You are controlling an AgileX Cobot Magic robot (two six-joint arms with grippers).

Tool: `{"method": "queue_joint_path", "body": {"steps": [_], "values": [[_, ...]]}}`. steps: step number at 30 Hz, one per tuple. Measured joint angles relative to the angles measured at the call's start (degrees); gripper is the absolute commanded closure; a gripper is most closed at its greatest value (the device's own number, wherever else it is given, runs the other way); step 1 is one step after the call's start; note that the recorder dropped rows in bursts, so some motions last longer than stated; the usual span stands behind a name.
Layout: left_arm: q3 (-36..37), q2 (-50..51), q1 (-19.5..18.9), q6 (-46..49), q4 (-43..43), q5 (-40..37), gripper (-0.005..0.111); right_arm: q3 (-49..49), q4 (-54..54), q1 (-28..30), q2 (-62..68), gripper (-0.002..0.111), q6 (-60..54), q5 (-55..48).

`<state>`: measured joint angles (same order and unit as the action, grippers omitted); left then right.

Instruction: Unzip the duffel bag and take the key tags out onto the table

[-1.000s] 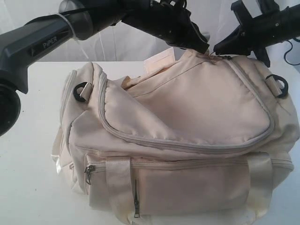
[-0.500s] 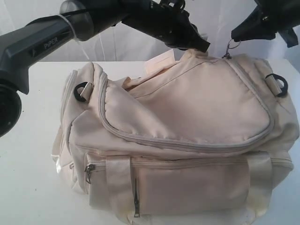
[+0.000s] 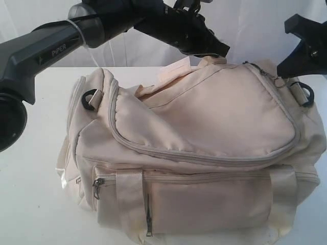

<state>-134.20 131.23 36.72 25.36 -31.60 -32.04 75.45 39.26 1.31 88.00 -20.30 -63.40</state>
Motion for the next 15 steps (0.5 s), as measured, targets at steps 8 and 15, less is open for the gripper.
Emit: {"method": "queue_joint_path", "body": {"steps": [8,15], "values": [[0.00,0.00,-0.63,-0.86,0.87,-0.55,0.107,-6.17,-5.98,0.00,-8.34,0.108,3.24,0.65],[0.00,0.00,-1.66,-1.04,0.90,-1.67,0.107,-12.77,-8.35,0.00,-14.68,0.108,5.21,0.86]]}}
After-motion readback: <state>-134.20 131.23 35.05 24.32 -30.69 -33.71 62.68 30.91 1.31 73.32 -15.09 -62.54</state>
